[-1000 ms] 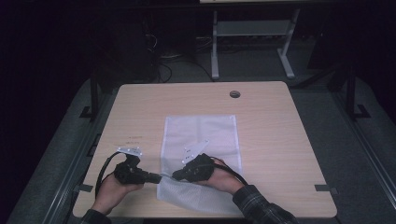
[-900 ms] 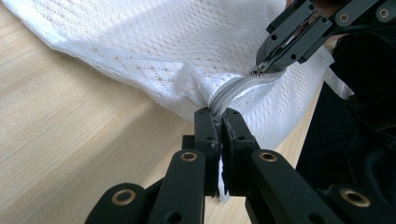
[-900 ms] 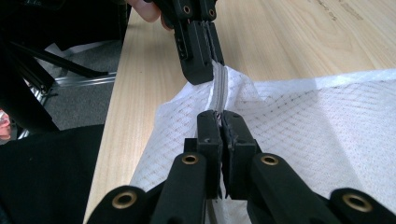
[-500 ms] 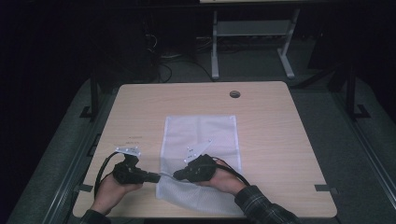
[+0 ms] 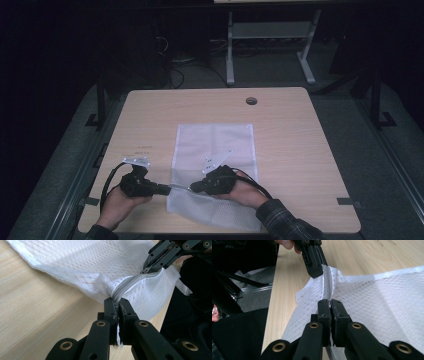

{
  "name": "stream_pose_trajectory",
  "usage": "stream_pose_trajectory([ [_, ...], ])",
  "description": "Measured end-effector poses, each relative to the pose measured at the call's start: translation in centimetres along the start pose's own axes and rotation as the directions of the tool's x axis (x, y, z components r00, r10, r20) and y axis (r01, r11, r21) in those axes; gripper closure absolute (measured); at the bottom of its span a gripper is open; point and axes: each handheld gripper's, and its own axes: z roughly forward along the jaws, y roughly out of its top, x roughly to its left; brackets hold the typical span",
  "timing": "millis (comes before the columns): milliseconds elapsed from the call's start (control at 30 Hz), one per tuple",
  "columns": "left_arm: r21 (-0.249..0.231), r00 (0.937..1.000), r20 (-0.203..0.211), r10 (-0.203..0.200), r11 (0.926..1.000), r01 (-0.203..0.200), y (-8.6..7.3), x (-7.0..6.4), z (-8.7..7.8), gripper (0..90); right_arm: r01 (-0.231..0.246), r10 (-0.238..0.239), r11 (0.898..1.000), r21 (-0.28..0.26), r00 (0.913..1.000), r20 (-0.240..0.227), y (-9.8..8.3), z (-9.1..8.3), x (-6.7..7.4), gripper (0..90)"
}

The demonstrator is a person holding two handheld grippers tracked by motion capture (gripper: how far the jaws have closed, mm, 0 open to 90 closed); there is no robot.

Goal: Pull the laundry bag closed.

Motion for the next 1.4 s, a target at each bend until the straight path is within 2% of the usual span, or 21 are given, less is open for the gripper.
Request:
stream_pose_trajectory([
  [700,0.002,1.0,-0.007,0.0,1.0,0.0,0.0,0.0,-0.1,86.3,0.014,-0.014,1.0,0.013,0.9999,0.007,-0.5,-1.0,0.1,86.7],
  [933,0.004,1.0,-0.003,0.002,1.0,-0.002,0.0,0.0,-0.1,86.3,0.008,-0.009,1.0,0.014,0.9999,0.013,-1.0,-1.9,-0.1,86.7],
  [1133,0.008,0.9999,-0.011,0.007,0.9999,-0.007,0.0,0.0,-0.1,86.3,0.012,-0.012,1.0,0.015,0.9999,0.008,-1.0,-1.9,0.0,86.7],
  [1233,0.002,0.9999,-0.01,-0.005,1.0,0.005,-0.1,0.1,-0.3,86.3,0.005,-0.005,1.0,0.021,0.9999,0.011,-1.1,-2.1,-0.1,86.7],
  [1400,0.005,0.9999,-0.009,0.005,1.0,-0.005,0.0,0.0,-0.1,86.3,0.002,-0.002,1.0,0.023,0.9999,0.013,-1.3,-2.3,-0.1,86.7],
])
